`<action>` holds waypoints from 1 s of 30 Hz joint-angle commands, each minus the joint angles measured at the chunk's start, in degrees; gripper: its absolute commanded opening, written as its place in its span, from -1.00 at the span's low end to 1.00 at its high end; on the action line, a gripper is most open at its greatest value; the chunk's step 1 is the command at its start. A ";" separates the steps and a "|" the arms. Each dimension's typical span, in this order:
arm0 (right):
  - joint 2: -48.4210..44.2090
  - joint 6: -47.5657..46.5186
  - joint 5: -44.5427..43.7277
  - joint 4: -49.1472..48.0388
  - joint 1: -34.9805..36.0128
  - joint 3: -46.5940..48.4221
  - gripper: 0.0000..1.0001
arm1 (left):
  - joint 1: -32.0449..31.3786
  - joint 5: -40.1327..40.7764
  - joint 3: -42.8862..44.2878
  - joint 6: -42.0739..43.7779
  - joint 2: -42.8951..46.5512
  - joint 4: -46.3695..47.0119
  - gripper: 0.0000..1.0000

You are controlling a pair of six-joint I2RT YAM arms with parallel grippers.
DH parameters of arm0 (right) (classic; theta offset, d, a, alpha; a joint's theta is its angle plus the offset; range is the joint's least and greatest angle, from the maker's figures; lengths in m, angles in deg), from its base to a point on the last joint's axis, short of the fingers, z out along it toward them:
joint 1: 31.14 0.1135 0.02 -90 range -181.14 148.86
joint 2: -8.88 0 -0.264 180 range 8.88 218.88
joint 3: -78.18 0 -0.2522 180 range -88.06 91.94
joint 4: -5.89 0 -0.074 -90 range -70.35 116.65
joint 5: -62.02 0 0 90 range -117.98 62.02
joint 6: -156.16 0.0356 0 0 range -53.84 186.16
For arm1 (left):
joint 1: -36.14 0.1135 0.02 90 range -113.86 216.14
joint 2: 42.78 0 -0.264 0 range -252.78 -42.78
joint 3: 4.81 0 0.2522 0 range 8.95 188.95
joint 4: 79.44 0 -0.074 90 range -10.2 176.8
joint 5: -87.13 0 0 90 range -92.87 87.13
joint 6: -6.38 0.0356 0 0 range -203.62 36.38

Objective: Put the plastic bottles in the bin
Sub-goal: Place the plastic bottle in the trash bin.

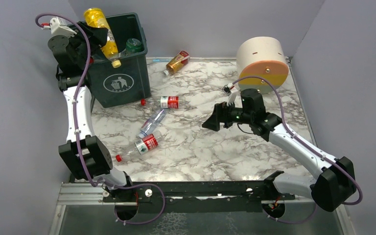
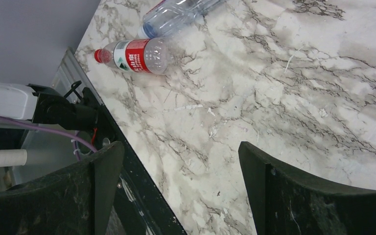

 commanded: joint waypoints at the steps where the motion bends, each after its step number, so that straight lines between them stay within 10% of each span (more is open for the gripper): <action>1: 1.01 0.77 1.60 -2.42 0.33 -0.96 0.81 | 0.31 1.88 -0.72 1.39 -1.31 2.43 0.54; 16: 3.77 1.73 2.45 -4.64 0.31 -1.03 0.81 | 1.70 1.13 3.16 1.04 -5.50 -1.43 0.84; 30: 19.33 1.35 -0.22 -8.60 0.32 10.49 0.99 | 1.67 -10.49 -2.32 -4.42 8.59 -4.86 0.98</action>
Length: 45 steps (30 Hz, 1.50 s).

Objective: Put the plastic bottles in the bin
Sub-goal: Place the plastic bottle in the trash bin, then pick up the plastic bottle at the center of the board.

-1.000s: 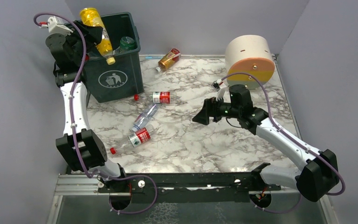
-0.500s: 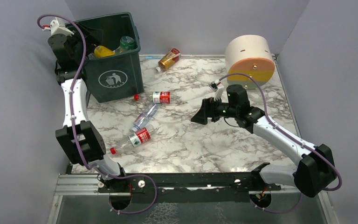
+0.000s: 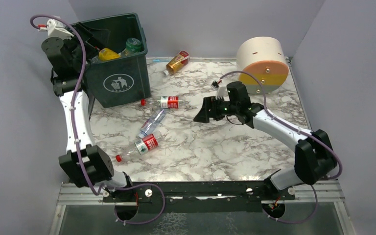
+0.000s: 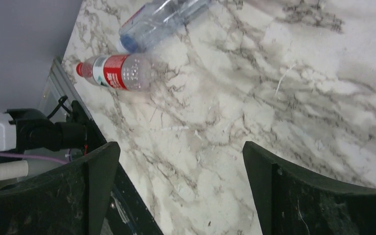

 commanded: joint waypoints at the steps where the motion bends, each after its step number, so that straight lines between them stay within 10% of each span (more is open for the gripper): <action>1: 6.96 0.24 -1.49 -4.72 0.33 7.77 0.99 | 0.17 -6.68 -4.56 -2.74 9.42 0.53 0.98; 26: 33.72 -29.39 -9.11 -23.38 2.58 23.15 0.99 | -0.89 -13.95 -22.55 -1.34 23.66 -3.47 0.98; 45: 46.04 -48.54 4.82 -8.14 3.32 39.34 0.99 | -0.96 -15.41 -21.87 0.47 26.33 -10.65 0.98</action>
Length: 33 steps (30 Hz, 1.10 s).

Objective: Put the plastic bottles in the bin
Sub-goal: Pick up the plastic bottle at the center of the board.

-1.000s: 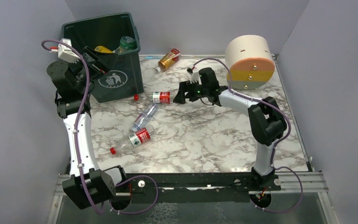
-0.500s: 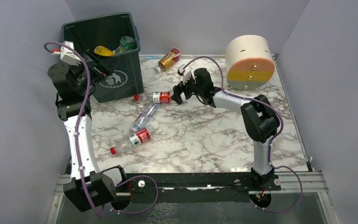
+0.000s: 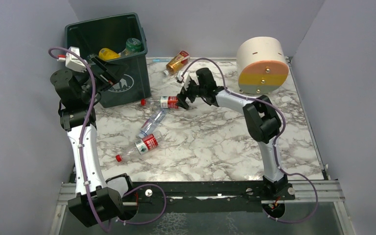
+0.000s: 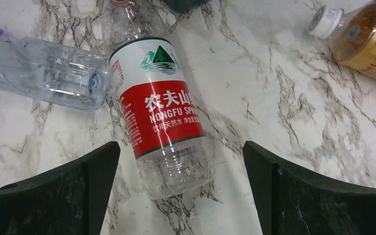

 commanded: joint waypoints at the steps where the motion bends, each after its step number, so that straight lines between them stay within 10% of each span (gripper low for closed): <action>1: 4.47 -3.92 5.45 5.65 0.48 5.13 0.99 | -0.21 -1.23 1.53 2.42 1.54 -4.19 0.98; 11: 10.48 -5.48 5.79 12.46 0.63 11.16 0.95 | -0.21 -0.58 1.05 3.19 2.18 -6.06 0.98; 33: -0.19 0.36 3.63 8.98 0.70 0.84 -0.02 | -0.30 -0.65 0.12 2.93 3.45 -6.46 0.98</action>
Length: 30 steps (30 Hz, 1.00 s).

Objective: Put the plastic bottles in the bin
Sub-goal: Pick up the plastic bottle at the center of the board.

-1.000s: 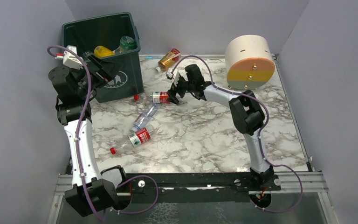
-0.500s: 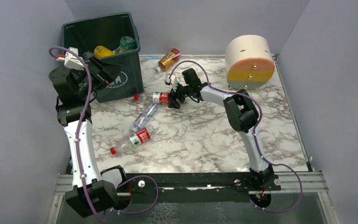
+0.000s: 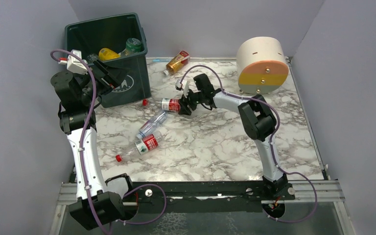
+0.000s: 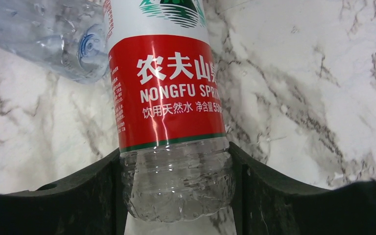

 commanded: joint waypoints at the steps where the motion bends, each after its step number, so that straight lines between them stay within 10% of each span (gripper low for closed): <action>1: -7.74 1.48 -1.06 -1.15 0.50 -4.81 -0.03 | -0.30 -0.67 0.05 0.37 1.56 -0.23 0.98; 30: -37.98 24.27 -16.75 9.72 0.42 -16.95 -0.06 | -8.04 -3.83 -5.17 -12.52 2.62 12.89 0.98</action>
